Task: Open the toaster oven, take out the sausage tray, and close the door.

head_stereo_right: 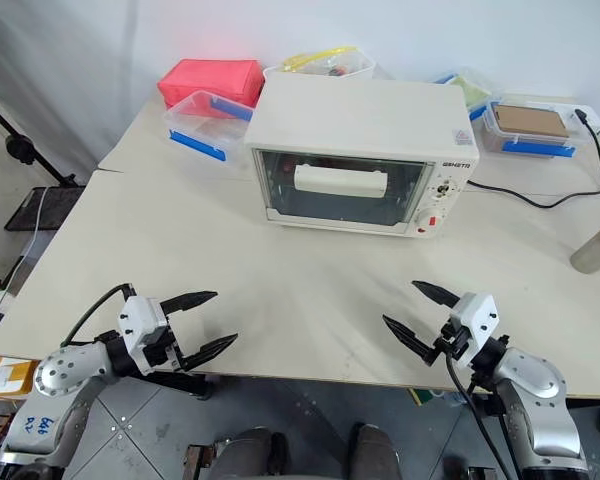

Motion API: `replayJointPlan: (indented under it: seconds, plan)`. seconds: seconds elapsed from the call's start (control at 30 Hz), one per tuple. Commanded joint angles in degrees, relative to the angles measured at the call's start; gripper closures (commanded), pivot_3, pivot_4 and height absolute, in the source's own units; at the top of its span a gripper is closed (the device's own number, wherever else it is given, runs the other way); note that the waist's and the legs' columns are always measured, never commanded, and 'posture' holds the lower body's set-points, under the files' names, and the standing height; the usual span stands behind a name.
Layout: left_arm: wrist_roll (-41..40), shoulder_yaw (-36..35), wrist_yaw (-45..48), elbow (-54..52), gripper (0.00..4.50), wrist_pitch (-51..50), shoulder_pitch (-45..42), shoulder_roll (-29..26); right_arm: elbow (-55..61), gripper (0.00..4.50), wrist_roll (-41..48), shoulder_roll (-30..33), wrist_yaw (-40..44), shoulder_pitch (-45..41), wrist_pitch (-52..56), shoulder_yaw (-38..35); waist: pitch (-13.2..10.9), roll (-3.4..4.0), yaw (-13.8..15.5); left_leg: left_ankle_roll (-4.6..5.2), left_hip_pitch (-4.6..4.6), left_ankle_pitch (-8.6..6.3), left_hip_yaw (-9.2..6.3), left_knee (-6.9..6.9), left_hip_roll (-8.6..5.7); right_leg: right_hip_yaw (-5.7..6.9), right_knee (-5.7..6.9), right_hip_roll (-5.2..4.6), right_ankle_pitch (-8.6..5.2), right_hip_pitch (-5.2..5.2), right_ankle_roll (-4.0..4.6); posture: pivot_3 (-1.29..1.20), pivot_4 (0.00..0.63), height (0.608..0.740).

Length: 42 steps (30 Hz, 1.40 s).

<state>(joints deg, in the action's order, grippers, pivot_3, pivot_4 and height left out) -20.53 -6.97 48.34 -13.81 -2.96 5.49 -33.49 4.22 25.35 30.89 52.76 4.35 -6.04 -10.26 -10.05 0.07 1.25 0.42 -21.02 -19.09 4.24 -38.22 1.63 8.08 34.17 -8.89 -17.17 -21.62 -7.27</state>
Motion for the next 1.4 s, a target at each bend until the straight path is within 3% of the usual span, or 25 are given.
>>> replayJointPlan:
  seconds: [0.03, 0.17, 0.2, 0.23, 0.43, 0.73, 1.07, 1.17, 1.4]
  plan:
    - [-1.8, -0.8, 0.5, -1.8, 0.01, -0.1, -0.7, -0.1, 4.0, 0.00, 3.6, -0.3, -0.6, -2.0, 2.7, -0.6, 0.0, 0.00, 0.0, 0.00, 0.00, 0.00, 0.01, 0.00, 0.00, -0.01, 0.00, 0.01, 0.00, 0.00, 0.00, 0.00, 0.150, 0.740]
    - [-12.5, -4.6, 1.8, -1.5, 0.01, -7.4, -5.2, 0.0, 9.8, 0.00, 10.7, -0.4, -5.4, -9.4, 13.4, -0.7, 0.0, 0.02, -0.4, -0.03, 0.06, 0.00, 0.13, -0.05, 0.12, -0.22, 0.12, 0.11, 0.02, -0.09, 0.03, 0.00, 0.150, 0.740]
    - [-20.6, -7.3, 3.0, -1.4, 0.01, -11.6, -7.2, 0.1, 10.1, 0.00, 12.2, -0.3, -6.7, -11.7, 16.3, -0.7, 0.0, 0.02, -0.4, -0.06, 0.01, 0.01, 0.13, -0.12, 0.18, -0.24, 0.21, 0.14, 0.02, -0.17, 0.05, 0.00, 0.150, 0.740]
    - [-23.3, -8.5, 3.3, -1.1, 0.01, -13.6, -9.1, -0.3, 9.8, 0.00, 12.7, -0.1, -7.4, -13.7, 18.2, -0.6, 0.0, 0.02, -0.5, -0.09, 0.00, 0.00, 0.12, -0.18, 0.20, -0.27, 0.29, 0.17, 0.02, -0.21, 0.07, 0.00, 0.150, 0.740]
    - [-22.2, -7.3, 4.3, -1.2, 0.01, -15.3, -13.0, -1.4, 6.8, 0.00, 12.3, -1.0, -9.1, -21.5, 22.1, 0.2, 0.0, 0.01, -0.2, -0.07, -0.10, -0.13, 0.31, -0.19, 0.08, -0.40, 0.29, 0.21, 0.01, -0.38, 0.09, 0.00, 0.150, 0.740]
    - [-20.3, -4.1, 2.8, -2.3, 0.01, -15.6, -12.5, 1.6, 2.0, 0.00, 10.1, -5.0, -8.1, -29.7, 20.0, 1.9, 0.0, -0.01, -0.4, -0.07, -0.29, -0.15, 1.16, -0.46, 0.14, -0.81, 0.61, 0.29, 0.01, -0.81, 0.09, 0.00, 0.150, 0.740]
    - [-20.7, -4.4, 1.5, 0.3, 0.01, -17.2, -14.8, 2.6, 7.2, 0.00, 6.5, -2.5, 1.9, -23.1, 14.6, 5.6, 0.0, -0.01, -1.3, -0.07, -0.30, -0.18, 1.19, -0.43, 0.17, -0.91, 0.65, 0.31, 0.01, -0.89, 0.09, 0.00, 0.150, 0.740]
    - [-21.6, -6.6, 0.1, 4.0, 0.54, -17.3, -18.8, 3.4, 8.3, 0.00, 3.4, 0.4, 5.2, -17.9, 11.5, 6.9, 0.0, -0.05, -1.2, -0.07, -0.28, -0.18, 1.20, -0.44, 0.18, -0.92, 0.67, 0.32, 0.01, -0.89, 0.09, 0.00, 0.150, 0.740]
    - [-22.7, -9.0, 3.2, 15.6, 2.63, -17.3, -29.8, 3.5, 5.9, 0.00, -0.7, 1.0, 7.3, -15.7, 5.5, 7.8, -0.1, -0.12, -1.3, -0.07, -0.25, -0.19, 1.22, -0.52, 0.18, -0.97, 0.72, 0.33, 0.01, -0.89, 0.09, 0.00, 0.150, 0.740]
